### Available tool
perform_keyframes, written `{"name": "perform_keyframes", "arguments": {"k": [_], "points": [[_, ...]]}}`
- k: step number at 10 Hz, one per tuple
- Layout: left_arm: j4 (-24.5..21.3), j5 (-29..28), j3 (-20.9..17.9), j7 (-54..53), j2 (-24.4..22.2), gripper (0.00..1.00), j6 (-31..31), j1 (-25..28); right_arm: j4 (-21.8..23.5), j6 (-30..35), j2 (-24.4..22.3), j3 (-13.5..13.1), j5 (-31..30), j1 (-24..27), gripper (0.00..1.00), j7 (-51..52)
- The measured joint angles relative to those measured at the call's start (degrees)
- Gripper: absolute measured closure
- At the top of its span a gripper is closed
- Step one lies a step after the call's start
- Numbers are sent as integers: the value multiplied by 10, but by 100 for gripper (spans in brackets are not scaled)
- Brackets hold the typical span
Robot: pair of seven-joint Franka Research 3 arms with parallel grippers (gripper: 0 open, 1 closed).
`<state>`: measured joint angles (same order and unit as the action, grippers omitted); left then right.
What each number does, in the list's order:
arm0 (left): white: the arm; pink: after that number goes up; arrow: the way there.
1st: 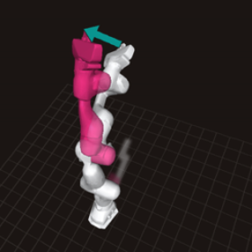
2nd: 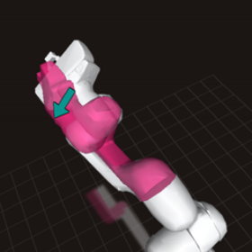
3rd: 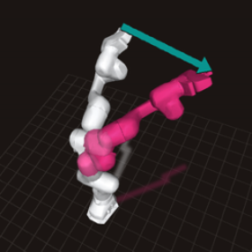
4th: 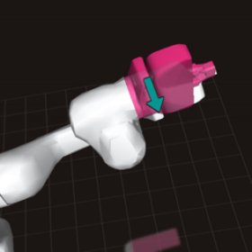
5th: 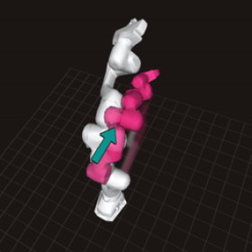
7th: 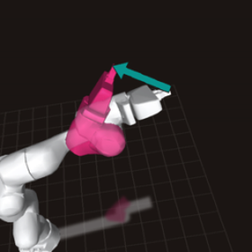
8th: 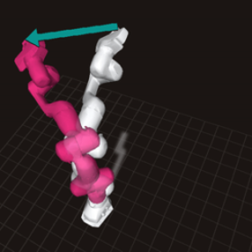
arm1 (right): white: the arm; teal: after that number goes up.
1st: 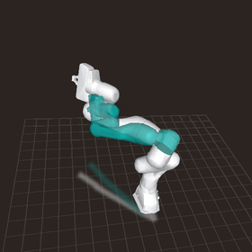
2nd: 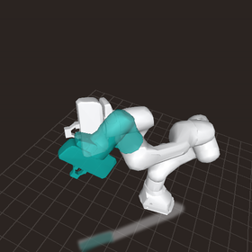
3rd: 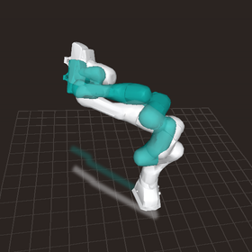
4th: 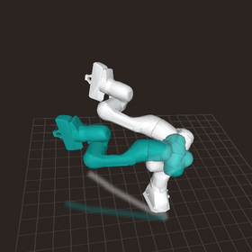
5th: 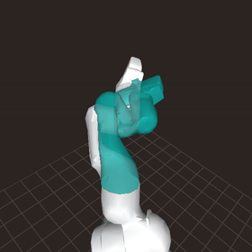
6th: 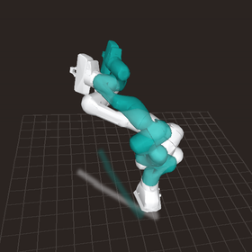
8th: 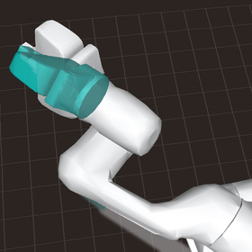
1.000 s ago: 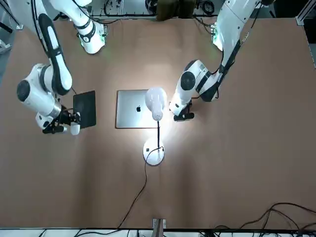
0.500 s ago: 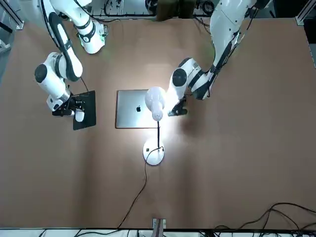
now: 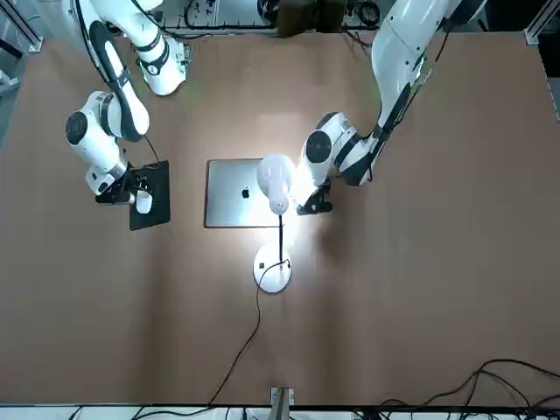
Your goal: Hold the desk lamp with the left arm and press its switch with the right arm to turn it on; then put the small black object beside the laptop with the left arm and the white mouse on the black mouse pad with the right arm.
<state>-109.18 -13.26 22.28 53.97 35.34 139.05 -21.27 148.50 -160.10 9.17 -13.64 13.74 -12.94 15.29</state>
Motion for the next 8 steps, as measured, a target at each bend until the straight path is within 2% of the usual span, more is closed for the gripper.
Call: {"name": "perform_keyframes", "arguments": {"k": [1,2,3,6,7,8], "points": [[-1,-1,0,0,-12,0,-11,2,-23,5,-7,0,0,-4,0,0],[-7,-2,0,-4,-31,0,-31,8,-66,51,-20,0,0,-5,0,0],[-20,-3,1,-18,-57,0,-46,21,-132,141,-36,-4,-2,-4,0,0],[-63,-2,21,-113,-130,0,-57,126,-408,451,-64,-13,-51,42,0,-10],[-68,9,46,-151,-151,0,-76,177,-484,508,-65,-14,-53,60,0,-24],[-65,30,72,-190,-172,0,-105,223,-533,542,-64,-14,-54,71,0,-43]]}}
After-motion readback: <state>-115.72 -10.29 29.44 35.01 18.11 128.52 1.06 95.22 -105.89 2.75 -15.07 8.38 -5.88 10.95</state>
